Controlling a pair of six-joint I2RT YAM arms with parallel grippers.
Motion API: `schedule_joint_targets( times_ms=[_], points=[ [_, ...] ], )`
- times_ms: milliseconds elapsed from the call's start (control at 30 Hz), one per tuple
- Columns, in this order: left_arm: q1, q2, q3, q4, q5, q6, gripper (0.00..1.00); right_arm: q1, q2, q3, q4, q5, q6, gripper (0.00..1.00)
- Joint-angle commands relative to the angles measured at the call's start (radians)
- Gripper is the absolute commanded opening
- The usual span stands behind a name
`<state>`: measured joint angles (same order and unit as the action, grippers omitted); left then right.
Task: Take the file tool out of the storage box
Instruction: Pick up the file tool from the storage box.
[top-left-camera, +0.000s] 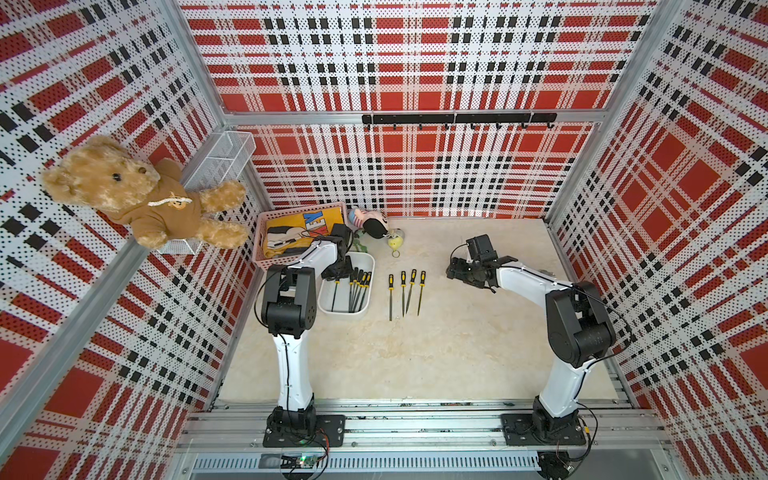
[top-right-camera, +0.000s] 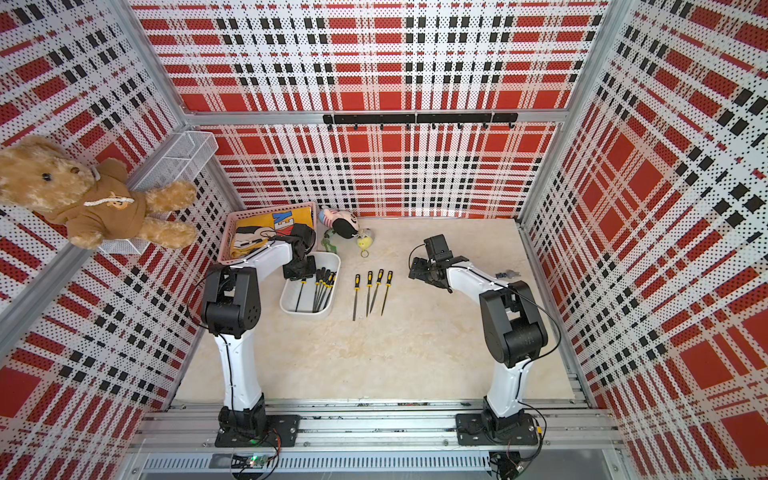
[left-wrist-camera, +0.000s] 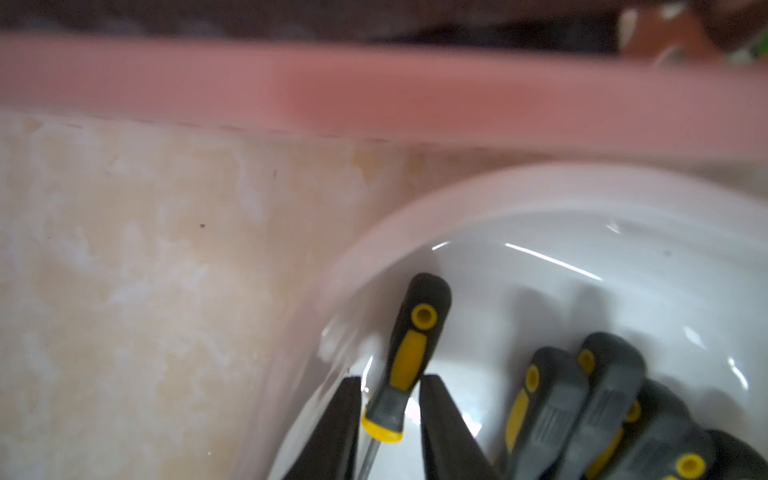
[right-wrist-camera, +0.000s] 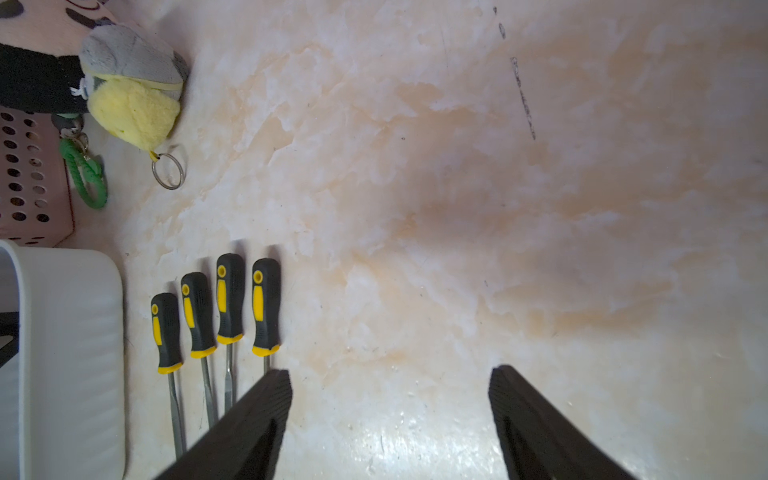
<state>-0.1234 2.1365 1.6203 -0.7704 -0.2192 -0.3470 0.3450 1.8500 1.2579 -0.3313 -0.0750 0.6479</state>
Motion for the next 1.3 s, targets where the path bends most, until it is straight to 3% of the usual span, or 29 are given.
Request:
schedule_joint_targets(
  times_ms=[0, 267, 467, 767, 967, 1067, 1267],
  points=[
    [0.014, 0.031, -0.013, 0.026, 0.008, 0.019, 0.32, 0.006, 0.018, 0.032, -0.013, -0.003, -0.004, 0.83],
    [0.019, 0.072, -0.015, 0.029, 0.033, 0.02, 0.29, 0.005, 0.023, 0.037, -0.019, -0.003, -0.004, 0.83],
    [0.019, 0.046, -0.011, 0.024, 0.029, 0.013, 0.0, 0.005, 0.021, 0.036, -0.013, -0.006, -0.002, 0.83],
    [-0.014, -0.014, 0.197, -0.1, 0.02, 0.011, 0.0, 0.005, 0.001, 0.03, 0.018, -0.008, 0.002, 0.83],
    [-0.116, 0.014, 0.395, -0.167, 0.064, -0.016, 0.0, 0.004, -0.052, -0.018, 0.049, 0.024, -0.007, 0.83],
    [-0.232, 0.078, 0.47, -0.176, 0.095, -0.066, 0.0, -0.006, -0.084, -0.051, 0.067, 0.03, -0.001, 0.83],
    [-0.359, 0.184, 0.578, -0.142, 0.194, -0.132, 0.0, -0.048, -0.183, -0.158, 0.11, 0.03, 0.005, 0.83]
  ],
)
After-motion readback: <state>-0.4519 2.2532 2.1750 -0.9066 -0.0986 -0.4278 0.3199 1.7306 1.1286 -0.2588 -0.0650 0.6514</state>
